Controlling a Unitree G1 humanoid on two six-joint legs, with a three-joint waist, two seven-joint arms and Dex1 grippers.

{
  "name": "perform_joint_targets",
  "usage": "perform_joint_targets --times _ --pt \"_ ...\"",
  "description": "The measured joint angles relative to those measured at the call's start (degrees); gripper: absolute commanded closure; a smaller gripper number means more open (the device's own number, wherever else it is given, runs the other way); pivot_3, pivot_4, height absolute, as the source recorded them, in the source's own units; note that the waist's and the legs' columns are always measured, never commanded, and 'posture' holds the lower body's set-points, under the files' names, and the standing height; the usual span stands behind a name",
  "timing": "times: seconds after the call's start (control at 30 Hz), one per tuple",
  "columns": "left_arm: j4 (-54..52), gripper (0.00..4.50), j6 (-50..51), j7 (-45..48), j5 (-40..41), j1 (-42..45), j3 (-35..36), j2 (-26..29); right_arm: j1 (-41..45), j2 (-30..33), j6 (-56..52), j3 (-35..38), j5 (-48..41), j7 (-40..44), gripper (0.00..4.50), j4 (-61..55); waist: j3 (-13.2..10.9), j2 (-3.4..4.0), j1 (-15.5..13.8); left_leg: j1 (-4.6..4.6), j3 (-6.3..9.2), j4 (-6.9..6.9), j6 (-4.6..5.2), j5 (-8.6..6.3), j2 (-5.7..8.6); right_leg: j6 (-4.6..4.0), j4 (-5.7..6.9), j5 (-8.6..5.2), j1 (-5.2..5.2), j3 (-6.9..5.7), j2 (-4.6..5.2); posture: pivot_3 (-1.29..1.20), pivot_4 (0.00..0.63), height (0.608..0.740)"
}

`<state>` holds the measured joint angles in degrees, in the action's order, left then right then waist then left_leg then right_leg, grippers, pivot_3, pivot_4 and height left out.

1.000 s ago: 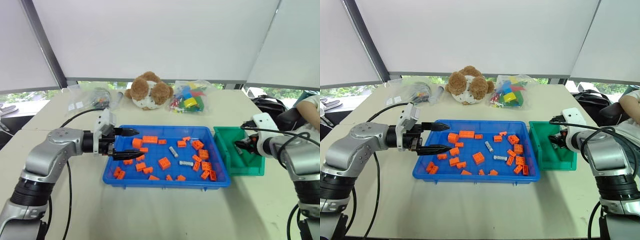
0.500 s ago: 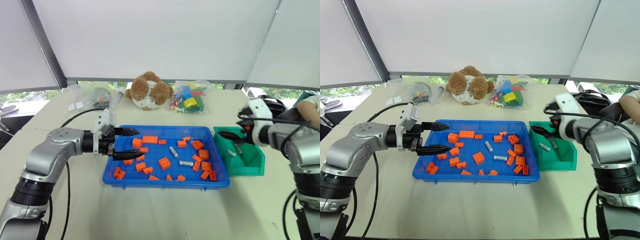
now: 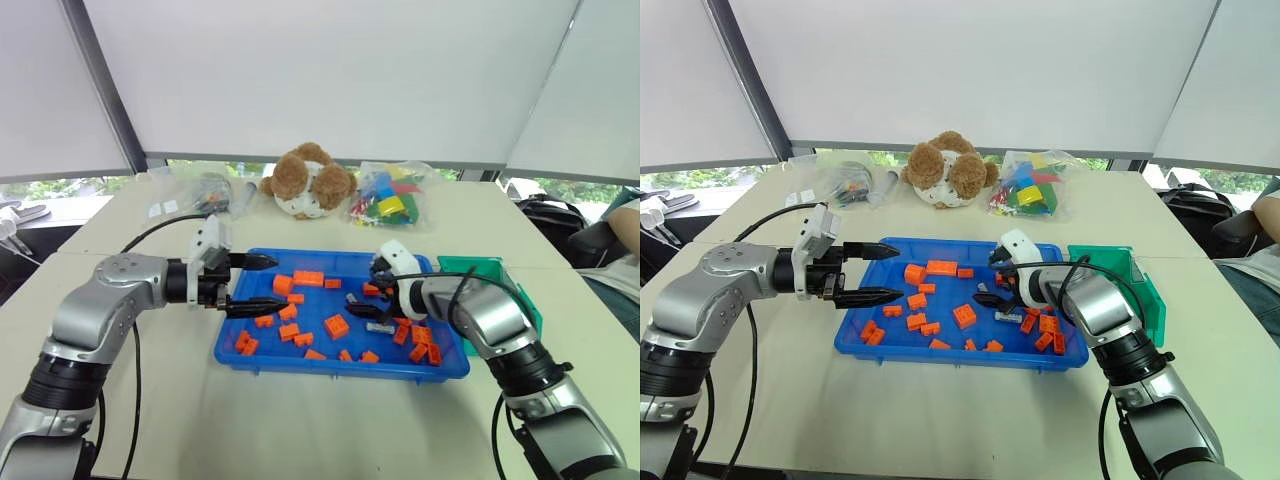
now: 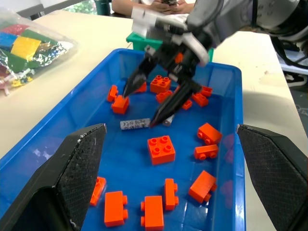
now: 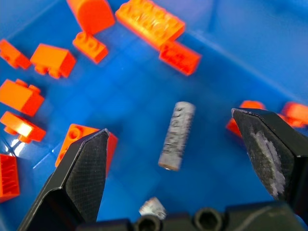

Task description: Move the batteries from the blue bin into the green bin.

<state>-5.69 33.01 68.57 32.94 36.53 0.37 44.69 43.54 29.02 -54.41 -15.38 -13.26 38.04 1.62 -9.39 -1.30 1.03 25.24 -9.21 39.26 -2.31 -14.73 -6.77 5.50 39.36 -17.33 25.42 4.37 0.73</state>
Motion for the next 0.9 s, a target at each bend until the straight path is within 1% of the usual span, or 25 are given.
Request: perform_joint_targets --times 0.27,0.33,0.37,0.4,0.47,0.53,0.6,0.7,0.9 --pt "-0.6 0.0 0.0 -0.1 0.02 -0.27 0.06 0.15 1.2 -3.78 3.7 -0.01 1.56 -0.52 0.05 5.78 0.01 -0.01 0.01 -0.03 0.01 0.0 -0.01 0.0 0.0 0.0 0.02 0.0 -0.03 -0.02 0.0 0.0 0.15 0.71" --pt "-0.83 0.0 0.0 -0.14 0.02 -0.27 0.06 0.14 1.69 -4.27 4.35 0.03 1.94 -0.62 0.57 7.14 0.01 -0.02 0.01 -0.04 0.02 0.0 -0.01 0.01 0.0 0.0 0.02 0.0 -0.04 -0.02 0.0 0.0 0.15 0.71" --pt "-0.86 0.0 0.0 -0.17 0.02 -0.26 0.06 0.14 1.91 -4.5 4.71 0.06 1.99 -0.63 0.91 7.76 0.02 -0.01 0.01 -0.04 0.02 0.0 -0.01 0.01 0.0 0.0 0.02 0.0 -0.05 -0.03 0.0 0.0 0.15 0.71" --pt "-0.9 0.0 0.0 -0.21 0.02 -0.27 0.06 0.14 2.08 -4.64 4.81 0.08 2.12 -0.66 1.34 8.1 0.02 -0.01 0.0 -0.04 0.02 0.0 -0.01 0.01 0.0 0.0 0.02 0.0 -0.05 -0.03 0.0 0.0 0.15 0.71" --pt "-0.94 0.0 0.0 -0.27 0.02 -0.26 0.06 0.13 2.47 -4.96 4.84 0.28 2.42 -0.91 2.37 8.86 0.03 -0.02 -0.02 -0.07 0.04 0.0 -0.01 0.01 0.0 0.0 0.02 0.0 -0.09 -0.04 0.0 0.0 0.15 0.71" --pt "-0.94 0.0 0.0 -0.32 0.02 -0.26 0.06 0.14 2.47 -5.13 4.71 1.1 2.43 -1.16 3.16 9.34 0.04 -0.03 -0.1 -0.08 0.05 0.01 -0.01 0.01 0.0 0.0 0.02 0.0 -0.11 -0.05 0.0 0.0 0.15 0.71" --pt "-0.95 0.0 0.0 -0.35 0.01 -0.26 0.06 0.14 2.41 -5.17 3.64 2.29 2.2 -1.2 3.16 9.29 0.04 -0.03 -0.18 -0.08 0.05 0.02 -0.01 0.01 0.0 0.0 0.02 0.0 -0.11 -0.06 0.01 0.0 0.15 0.71" --pt "-0.96 0.0 0.0 -0.42 0.01 -0.27 0.06 0.14 1.75 -5.25 -0.88 4.45 0.25 -1.09 3.16 6.84 0.04 -0.03 -0.15 -0.07 0.05 0.01 -0.01 0.01 0.0 0.0 0.02 0.0 -0.09 -0.06 0.01 0.0 0.15 0.71" --pt "-1.09 0.0 0.0 -0.62 0.01 -0.32 0.06 0.16 1.52 -5.34 -8.1 7.95 -4.05 -1.3 3.16 -2.31 0.03 -0.02 -0.05 -0.05 0.05 -0.03 -0.01 0.01 0.0 0.0 0.03 0.0 -0.04 -0.06 0.0 0.0 0.15 0.71"
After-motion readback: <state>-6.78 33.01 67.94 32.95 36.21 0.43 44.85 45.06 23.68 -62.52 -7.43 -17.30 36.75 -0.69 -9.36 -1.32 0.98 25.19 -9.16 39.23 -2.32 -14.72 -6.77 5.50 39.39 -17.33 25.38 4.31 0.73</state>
